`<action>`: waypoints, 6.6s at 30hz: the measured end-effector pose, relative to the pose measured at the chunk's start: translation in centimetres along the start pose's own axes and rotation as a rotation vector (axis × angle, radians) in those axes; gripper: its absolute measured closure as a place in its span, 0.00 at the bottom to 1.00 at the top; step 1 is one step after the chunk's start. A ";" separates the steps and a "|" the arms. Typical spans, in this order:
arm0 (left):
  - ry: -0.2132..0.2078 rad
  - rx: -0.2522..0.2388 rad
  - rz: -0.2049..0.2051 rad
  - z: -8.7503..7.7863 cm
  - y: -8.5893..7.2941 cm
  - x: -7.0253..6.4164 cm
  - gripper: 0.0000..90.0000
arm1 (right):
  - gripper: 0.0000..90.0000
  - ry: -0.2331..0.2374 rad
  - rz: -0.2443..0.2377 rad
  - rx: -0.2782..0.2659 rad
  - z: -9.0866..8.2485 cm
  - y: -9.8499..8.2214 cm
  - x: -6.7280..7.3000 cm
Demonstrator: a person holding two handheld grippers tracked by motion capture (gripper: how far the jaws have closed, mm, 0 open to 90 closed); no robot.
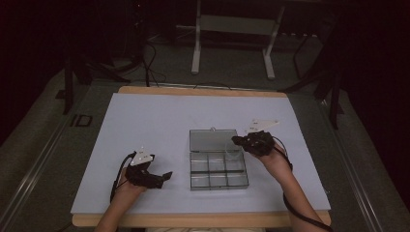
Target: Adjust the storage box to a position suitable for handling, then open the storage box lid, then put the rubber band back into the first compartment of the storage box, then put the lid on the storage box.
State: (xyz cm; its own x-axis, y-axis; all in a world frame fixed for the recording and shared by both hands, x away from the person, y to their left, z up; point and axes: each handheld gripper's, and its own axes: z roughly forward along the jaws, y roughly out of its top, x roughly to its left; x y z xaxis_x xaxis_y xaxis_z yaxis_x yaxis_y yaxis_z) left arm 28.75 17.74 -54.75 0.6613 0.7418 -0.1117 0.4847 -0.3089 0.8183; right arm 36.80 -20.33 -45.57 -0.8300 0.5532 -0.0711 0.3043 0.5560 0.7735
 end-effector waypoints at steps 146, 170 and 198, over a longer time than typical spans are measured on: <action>-0.108 -0.044 -0.044 1.0 7.0 -0.7 0.03 | 0.16 -0.017 0.169 -0.088 -1.2 -4.4 -2.6; -0.117 -0.028 -0.101 5.3 11.1 0.5 0.03 | 0.34 -0.053 0.358 -0.083 -1.1 -5.2 -5.7; -0.121 0.065 -0.329 9.4 11.6 2.2 0.11 | 0.41 -0.095 0.393 0.037 4.1 -2.2 -6.5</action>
State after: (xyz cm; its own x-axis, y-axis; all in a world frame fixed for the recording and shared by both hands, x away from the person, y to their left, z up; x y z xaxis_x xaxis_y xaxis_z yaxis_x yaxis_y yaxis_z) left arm 41.22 10.19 -50.82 0.5246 0.7330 -0.4329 0.7160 -0.1048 0.6902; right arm 43.44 -22.63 -49.42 -0.6005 0.7822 0.1663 0.6079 0.3114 0.7304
